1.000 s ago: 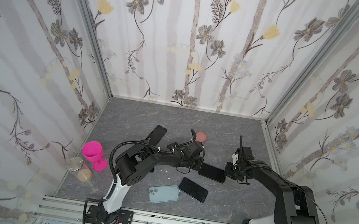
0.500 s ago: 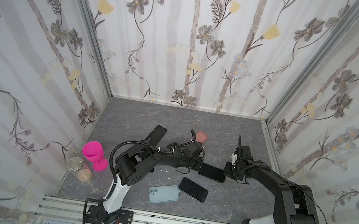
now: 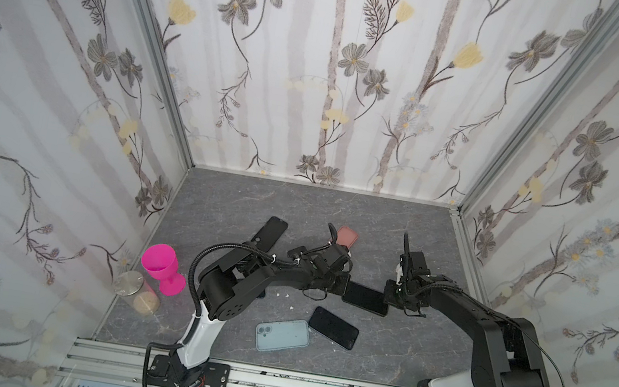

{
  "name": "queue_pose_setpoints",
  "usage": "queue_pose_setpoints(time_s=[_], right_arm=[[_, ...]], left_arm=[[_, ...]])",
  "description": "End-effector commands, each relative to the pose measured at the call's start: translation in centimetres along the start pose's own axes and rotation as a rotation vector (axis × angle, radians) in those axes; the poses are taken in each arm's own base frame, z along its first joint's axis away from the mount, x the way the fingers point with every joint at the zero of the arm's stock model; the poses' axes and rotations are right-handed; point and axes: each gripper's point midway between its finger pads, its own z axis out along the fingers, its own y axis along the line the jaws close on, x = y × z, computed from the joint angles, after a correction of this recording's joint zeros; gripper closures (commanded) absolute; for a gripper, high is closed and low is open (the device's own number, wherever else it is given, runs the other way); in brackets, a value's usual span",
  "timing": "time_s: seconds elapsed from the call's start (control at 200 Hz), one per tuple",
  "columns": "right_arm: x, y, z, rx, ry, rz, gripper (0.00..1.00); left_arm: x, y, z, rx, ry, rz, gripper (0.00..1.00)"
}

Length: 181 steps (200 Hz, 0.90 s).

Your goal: Put the phone into the phone case

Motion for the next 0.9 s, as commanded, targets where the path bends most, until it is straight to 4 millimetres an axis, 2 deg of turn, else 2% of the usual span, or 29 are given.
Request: queue_pose_setpoints(time_s=[0.0,0.01,0.02,0.095,0.669,0.689,0.899], right_arm=[[3.4,-1.4,2.2,0.065,0.138,0.002,0.92],[3.3,-1.4,2.1,0.068,0.133,0.002,0.91],[2.0,-0.9,1.5,0.061,0.098,-0.001,0.91],[1.0,-1.3,0.8,0.094,0.064,-0.001,0.90],[1.7,-2.6,0.7,0.154,0.084,-0.005,0.86],[1.1,-2.2,0.0,0.139,0.052,-0.005,0.85],[-0.4,-1.2,-1.8,0.100,-0.008,-0.001,0.85]], left_arm=[[-0.5,-0.1,-0.5,-0.002,-0.019,0.002,0.80],[-0.4,-0.1,-0.5,-0.003,-0.018,0.002,0.80],[-0.5,-0.1,-0.5,-0.003,-0.018,0.002,0.80],[-0.5,-0.1,-0.5,0.000,-0.016,-0.003,0.81],[-0.5,0.0,-0.6,0.001,-0.017,-0.008,0.81],[-0.5,0.0,-0.6,0.001,-0.017,-0.007,0.81],[-0.6,-0.1,-0.6,0.004,-0.018,-0.008,0.81]])
